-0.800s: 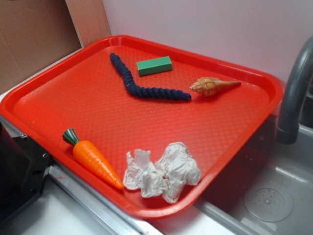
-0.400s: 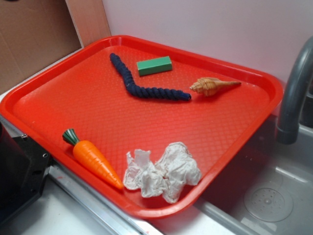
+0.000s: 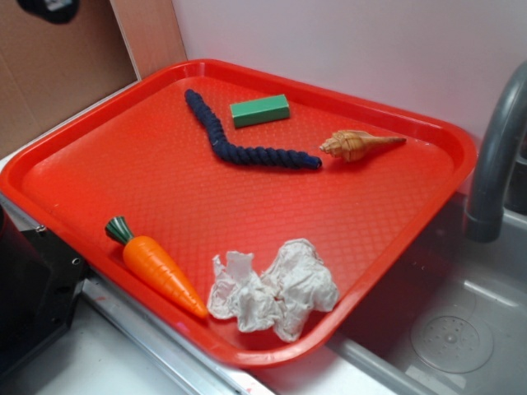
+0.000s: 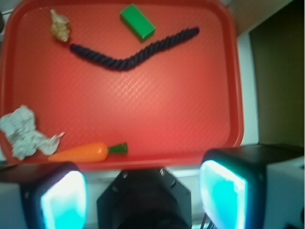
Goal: Grab the green block.
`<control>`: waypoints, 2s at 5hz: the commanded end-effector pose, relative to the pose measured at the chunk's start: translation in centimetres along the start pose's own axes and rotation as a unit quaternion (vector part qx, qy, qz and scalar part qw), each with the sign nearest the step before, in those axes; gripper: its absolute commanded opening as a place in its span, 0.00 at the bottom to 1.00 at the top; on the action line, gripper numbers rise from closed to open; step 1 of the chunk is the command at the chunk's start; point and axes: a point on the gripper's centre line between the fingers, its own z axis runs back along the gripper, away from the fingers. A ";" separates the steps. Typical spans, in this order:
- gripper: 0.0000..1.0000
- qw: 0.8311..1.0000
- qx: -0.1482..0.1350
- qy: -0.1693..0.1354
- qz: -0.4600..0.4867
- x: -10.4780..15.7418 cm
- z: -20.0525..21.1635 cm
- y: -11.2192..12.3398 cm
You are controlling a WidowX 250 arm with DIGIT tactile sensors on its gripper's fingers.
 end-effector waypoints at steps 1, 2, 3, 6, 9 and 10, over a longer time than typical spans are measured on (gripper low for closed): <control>1.00 0.992 0.036 -0.069 -0.097 4.2 -3.0 -0.5; 1.00 0.990 0.035 -0.098 -0.097 6.4 -5.3 0.3; 1.00 0.984 0.015 -0.130 -0.123 8.7 -7.7 0.9; 1.00 0.990 -0.019 -0.079 -0.115 15.9 -16.4 1.9; 0.00 0.982 0.000 -0.060 -0.178 18.1 -21.3 0.8; 0.00 0.982 0.000 -0.064 -0.180 17.8 -21.4 0.5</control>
